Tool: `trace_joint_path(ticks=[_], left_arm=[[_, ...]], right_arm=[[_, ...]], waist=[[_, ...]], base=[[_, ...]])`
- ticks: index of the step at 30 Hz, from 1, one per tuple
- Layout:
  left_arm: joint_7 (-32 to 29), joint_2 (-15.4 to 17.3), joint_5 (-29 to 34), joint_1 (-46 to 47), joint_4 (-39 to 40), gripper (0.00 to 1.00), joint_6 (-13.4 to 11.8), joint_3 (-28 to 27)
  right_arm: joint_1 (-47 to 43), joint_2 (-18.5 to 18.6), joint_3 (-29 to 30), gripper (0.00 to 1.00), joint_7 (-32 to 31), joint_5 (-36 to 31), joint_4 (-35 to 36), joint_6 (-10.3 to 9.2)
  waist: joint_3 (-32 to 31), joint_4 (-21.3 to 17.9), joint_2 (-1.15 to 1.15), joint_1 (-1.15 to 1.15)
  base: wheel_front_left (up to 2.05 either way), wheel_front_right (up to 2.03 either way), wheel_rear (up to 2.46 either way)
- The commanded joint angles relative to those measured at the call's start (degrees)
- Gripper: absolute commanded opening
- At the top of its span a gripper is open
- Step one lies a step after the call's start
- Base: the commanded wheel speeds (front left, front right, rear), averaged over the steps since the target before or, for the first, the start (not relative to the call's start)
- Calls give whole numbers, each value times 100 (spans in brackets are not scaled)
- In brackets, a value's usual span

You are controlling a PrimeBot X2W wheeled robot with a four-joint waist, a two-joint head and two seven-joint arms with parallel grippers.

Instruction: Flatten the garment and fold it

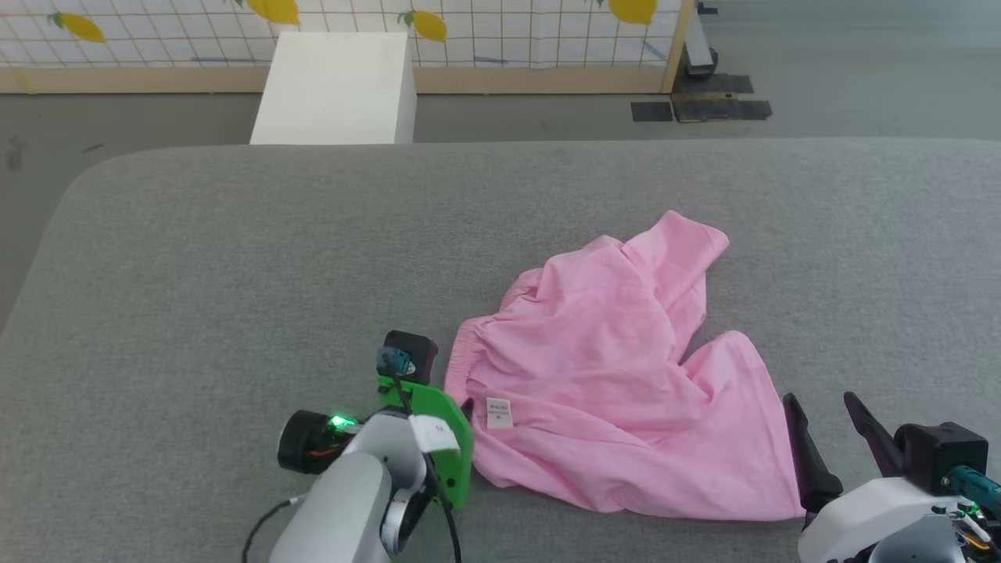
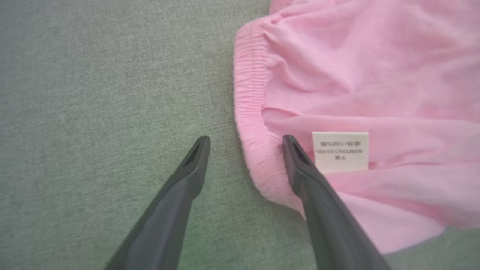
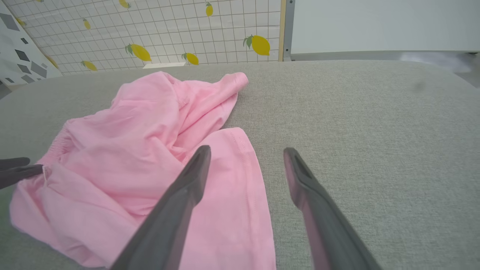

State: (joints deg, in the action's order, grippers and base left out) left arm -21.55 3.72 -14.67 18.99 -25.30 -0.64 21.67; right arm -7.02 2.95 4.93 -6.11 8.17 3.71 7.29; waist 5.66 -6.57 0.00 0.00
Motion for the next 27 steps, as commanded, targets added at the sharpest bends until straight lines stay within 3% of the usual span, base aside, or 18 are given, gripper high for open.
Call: trace_joint_path(ticks=[1, 6, 7, 8, 10, 13, 19, 27], left_arm=[[-196, 100, 129, 135, -32, 100, -87, 27], [-932, 281, 302, 213, -137, 100, -236, 148], [-1113, 284, 258, 184, -133, 88, -199, 170], [-1215, 282, 212, 158, -104, 49, -157, 184], [-1336, 289, 151, 92, 5, 0, -70, 233], [-1328, 309, 128, -31, 207, 0, -25, 298], [-900, 241, 26, -380, 607, 0, -171, 261], [-616, 213, -75, -598, 933, 0, -255, 243]], right_arm=[[63, -7, -4, 100, -23, 51, 35, 20], [75, -7, -36, 100, -74, 93, 56, 20], [71, -7, -42, 100, -89, 110, 62, 20], [62, -7, -37, 100, -103, 117, 69, 20], [33, -7, -13, 100, -158, 114, 84, 20], [-41, -7, -54, 100, -312, 57, 131, 20], [-377, -7, 19, 100, -767, -26, 246, 20], [-499, -7, 287, 100, -1491, -36, -149, 20]], waist=[[76, -73, 0, 0], [164, -162, 0, 0], [180, -178, 0, 0], [191, -186, 0, 0], [222, -191, 0, 0], [271, -165, 0, 0], [373, -89, 0, 0], [505, 64, 0, 0]], base=[[0, 0, 0], [0, 0, 0], [0, 0, 0], [0, 0, 0], [0, 0, 0], [0, 0, 0], [0, 0, 0], [0, 0, 0]])
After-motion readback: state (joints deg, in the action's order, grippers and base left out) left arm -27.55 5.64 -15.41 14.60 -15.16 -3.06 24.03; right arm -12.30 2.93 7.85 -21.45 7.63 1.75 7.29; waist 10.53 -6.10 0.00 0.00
